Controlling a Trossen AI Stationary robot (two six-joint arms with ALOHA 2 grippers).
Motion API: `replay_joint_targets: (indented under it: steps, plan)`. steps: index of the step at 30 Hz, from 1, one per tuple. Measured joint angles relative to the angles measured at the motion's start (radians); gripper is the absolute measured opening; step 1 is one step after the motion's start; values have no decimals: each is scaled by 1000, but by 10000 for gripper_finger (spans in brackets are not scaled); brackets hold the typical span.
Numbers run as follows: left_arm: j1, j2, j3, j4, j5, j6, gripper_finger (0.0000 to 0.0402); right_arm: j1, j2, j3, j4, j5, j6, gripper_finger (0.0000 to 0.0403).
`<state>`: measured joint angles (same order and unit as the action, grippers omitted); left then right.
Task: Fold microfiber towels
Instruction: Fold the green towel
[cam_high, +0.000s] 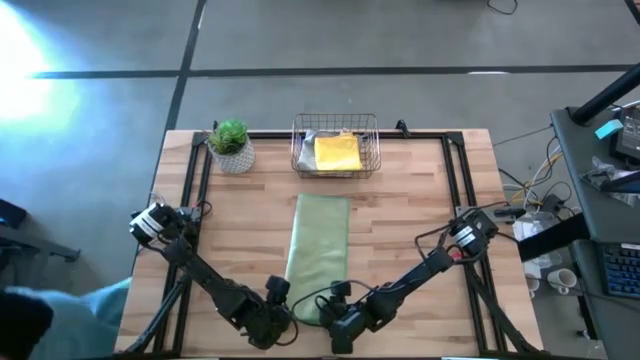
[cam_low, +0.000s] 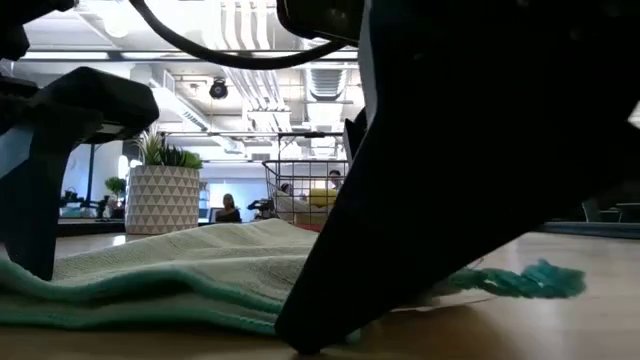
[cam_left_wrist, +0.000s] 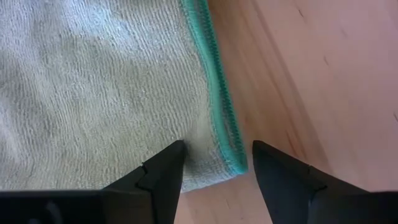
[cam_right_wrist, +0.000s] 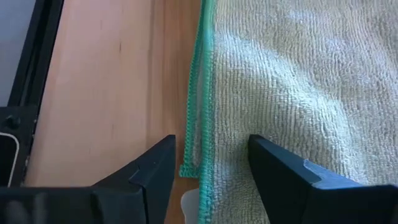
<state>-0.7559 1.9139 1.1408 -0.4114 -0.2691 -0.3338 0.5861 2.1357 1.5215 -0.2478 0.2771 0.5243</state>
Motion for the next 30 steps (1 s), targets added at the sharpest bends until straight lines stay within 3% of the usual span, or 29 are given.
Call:
replay_joint_targets:
  steps: [7, 10, 15, 18, 30]
  plan:
    - [2, 10, -3, 13, -33, -4, 163, -7, 0, 0, -26, 9, 80, 150]
    - [4, 11, -5, 27, -64, -4, 124, -8, 0, 0, -37, 14, 110, 112]
    - [4, 12, -10, 46, -87, 0, 25, -9, -11, -1, -42, -19, 120, 47]
    - [4, 7, -8, 44, -82, 0, 11, -7, -22, -2, -47, -49, 172, 16]
    - [-2, -164, 28, -6, 174, -3, 3, 46, -27, 262, -239, -72, 383, 12]
